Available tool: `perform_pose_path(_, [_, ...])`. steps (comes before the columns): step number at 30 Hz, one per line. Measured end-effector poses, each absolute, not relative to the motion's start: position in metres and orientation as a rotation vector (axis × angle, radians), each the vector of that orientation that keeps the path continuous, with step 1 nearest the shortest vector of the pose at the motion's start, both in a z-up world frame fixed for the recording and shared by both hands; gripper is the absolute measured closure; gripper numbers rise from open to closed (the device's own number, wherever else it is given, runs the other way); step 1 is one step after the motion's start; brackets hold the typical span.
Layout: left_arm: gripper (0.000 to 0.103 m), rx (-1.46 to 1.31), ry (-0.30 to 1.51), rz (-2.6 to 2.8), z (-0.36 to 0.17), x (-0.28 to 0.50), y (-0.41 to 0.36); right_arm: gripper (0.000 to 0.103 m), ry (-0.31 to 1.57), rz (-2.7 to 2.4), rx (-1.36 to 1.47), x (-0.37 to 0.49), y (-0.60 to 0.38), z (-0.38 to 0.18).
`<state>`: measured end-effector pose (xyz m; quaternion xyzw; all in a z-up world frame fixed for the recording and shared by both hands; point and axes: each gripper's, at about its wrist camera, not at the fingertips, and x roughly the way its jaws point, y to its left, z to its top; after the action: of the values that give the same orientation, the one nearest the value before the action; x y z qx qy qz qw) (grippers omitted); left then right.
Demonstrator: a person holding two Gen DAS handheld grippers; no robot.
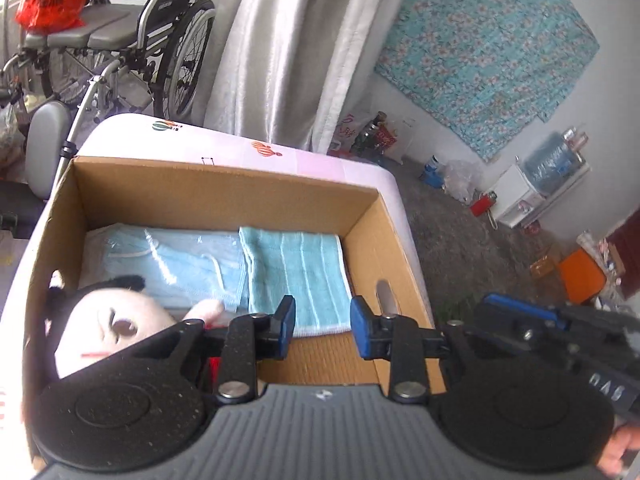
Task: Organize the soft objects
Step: 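Lower the towel onto the mask bag and open both grippers, then grasp the clear bag of wooden cotton swabs with both grippers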
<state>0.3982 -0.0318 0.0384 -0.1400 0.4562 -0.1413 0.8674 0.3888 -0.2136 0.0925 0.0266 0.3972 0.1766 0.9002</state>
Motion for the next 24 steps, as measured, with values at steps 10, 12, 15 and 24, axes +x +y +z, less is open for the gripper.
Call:
perform_pose_path(10, [0.056,-0.139,1.182,-0.548,-0.029,0.212,-0.068,0.082,0.997,0.383,0.243,0.202,-0.304,0.041])
perform_pose_path(12, [0.057,-0.184,1.262,-0.573,-0.058,0.191,-0.072,0.081,1.041,0.361,0.24,0.169,-0.315,0.01])
perform_pose_path(15, [0.052,-0.231,1.324,-0.568,-0.095,0.176,-0.076,0.073,1.101,0.344,0.367,0.132,-0.333,-0.031])
perform_pose_path(24, [0.039,-0.476,1.363,-0.517,-0.145,0.188,-0.073,0.061,1.178,0.351,0.682,0.098,-0.353,-0.111])
